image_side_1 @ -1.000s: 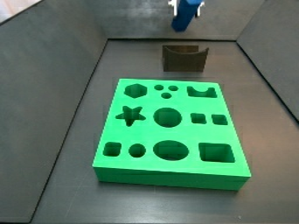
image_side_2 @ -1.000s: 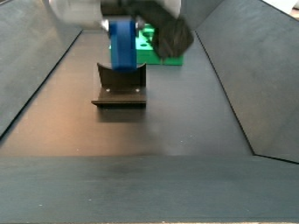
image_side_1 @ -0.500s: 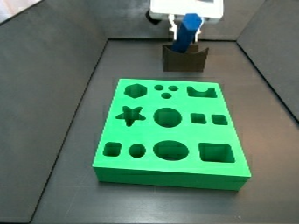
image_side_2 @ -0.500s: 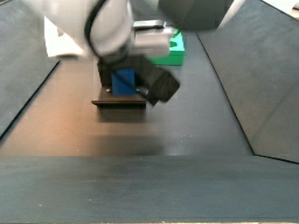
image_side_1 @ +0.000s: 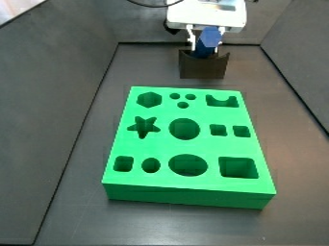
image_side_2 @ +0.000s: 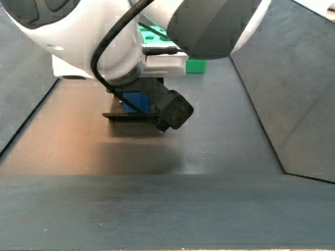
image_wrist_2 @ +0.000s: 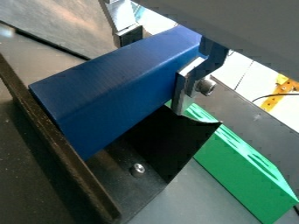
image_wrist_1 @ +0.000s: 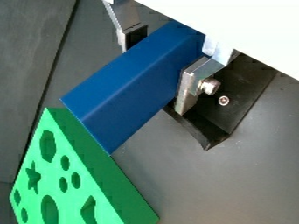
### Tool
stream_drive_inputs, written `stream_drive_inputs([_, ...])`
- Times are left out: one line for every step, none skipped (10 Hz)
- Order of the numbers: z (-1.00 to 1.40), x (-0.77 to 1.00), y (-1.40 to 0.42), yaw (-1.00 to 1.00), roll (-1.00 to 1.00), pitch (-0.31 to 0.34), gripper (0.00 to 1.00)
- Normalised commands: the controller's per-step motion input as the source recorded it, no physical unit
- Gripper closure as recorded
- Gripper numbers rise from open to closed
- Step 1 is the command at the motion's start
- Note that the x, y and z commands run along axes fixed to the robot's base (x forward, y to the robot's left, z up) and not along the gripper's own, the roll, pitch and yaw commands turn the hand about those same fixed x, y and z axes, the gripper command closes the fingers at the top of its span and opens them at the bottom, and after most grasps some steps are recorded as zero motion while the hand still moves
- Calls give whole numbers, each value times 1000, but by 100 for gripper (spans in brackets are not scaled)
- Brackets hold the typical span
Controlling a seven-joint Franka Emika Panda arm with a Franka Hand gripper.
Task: Pick up the hexagon object. Move up. Place the hexagon object on the fixture. Regrasp the hexagon object. Move to above the board. Insert the hexagon object.
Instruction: Place the hexagon object on the fixture, then regrasp the hexagon object.
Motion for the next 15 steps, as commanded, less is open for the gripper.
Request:
stream_drive_inputs([-441,91,123,-44,-127,-80,100])
stream_drive_inputs([-167,0,-500,0,0,0,100])
stream_drive_inputs([0,0,0,0,0,0,0])
stream_drive_inputs([1000,0,0,13,-28,71,0])
stream_drive_inputs([1000,-2,3,15,-18,70,0])
stream_drive_inputs([1000,-14,2,6,4,78,0])
stream_drive_inputs([1000,-22,-2,-10,33,79,0])
stream_drive_inputs([1000,-28,-2,-21,49,80,0])
stream_drive_inputs([809,-29,3,-34,53,75,0])
stream_drive_inputs([687,-26,3,-39,50,72,0])
stream_drive_inputs([434,-25,4,-46,47,60,0])
stream_drive_inputs([310,-27,6,-45,45,57,0])
stream_drive_inputs([873,5,-1000,15,1000,37,0])
stream_drive_inputs([799,6,-1000,15,1000,33,0])
stream_drive_inputs([770,-23,-1000,14,1000,25,0])
